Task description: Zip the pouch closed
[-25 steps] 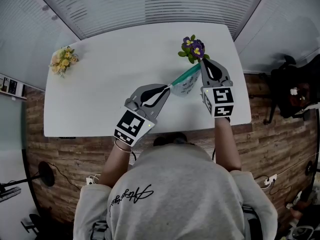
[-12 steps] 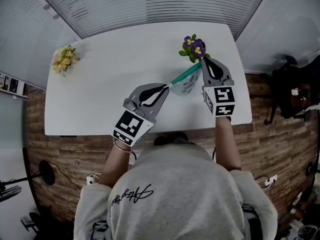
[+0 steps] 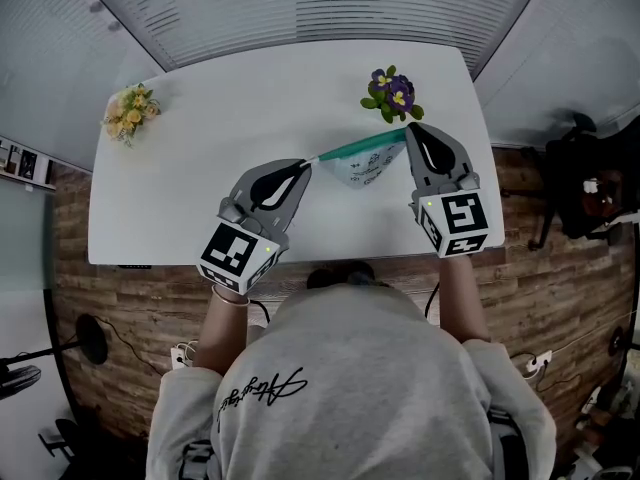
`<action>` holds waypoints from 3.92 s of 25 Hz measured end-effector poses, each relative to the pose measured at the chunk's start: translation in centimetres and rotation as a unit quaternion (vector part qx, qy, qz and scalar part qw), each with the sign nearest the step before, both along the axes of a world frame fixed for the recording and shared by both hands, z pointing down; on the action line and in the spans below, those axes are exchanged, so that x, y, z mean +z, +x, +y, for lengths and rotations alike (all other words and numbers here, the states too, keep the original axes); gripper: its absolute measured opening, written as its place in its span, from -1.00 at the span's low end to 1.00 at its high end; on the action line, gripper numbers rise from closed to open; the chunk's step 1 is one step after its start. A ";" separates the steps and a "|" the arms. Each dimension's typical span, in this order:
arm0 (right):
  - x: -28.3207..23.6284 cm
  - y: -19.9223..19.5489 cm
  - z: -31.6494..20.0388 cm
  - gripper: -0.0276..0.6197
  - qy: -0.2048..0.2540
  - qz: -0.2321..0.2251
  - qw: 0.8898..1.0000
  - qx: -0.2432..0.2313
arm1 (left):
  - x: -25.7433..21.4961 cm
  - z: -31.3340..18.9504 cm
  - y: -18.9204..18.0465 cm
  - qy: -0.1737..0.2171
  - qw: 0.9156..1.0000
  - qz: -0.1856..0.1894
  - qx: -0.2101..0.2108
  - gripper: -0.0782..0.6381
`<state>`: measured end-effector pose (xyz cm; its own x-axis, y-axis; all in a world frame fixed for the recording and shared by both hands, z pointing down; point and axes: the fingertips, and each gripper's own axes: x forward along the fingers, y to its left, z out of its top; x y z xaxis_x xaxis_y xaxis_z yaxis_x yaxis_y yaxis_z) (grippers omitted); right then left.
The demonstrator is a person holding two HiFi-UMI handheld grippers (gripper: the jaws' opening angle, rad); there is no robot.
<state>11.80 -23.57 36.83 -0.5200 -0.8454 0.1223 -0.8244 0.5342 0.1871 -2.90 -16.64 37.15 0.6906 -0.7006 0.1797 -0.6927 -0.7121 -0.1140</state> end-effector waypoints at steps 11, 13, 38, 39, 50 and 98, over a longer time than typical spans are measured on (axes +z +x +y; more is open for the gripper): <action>-0.1 -2.1 3.3 -0.89 -0.064 -0.052 0.994 -0.076 | -0.9 1.1 -3.2 -0.019 1.000 0.011 -0.017 -0.73; 0.3 -2.3 3.5 -0.89 -0.075 -0.054 0.992 -0.081 | -0.4 1.1 -3.5 -0.026 0.999 0.013 -0.020 -0.73; 8.5 -5.5 -5.2 -0.89 -0.114 0.000 0.991 -0.070 | 9.6 -7.3 -6.4 -0.122 0.989 -0.010 -0.080 -0.73; 9.0 -5.5 -5.5 -0.89 -0.119 0.002 0.990 -0.070 | 10.1 -7.5 -6.4 -0.126 0.989 -0.015 -0.080 -0.73; 14.0 -6.1 -6.7 -0.89 -0.175 0.032 0.981 -0.074 | 14.7 -9.1 -6.7 -0.165 0.980 -0.065 -0.087 -0.73; 17.6 -7.1 -6.0 -0.11 -0.204 0.032 0.976 -0.061 | 18.0 -9.0 -8.0 -0.190 0.964 -0.094 -0.159 0.08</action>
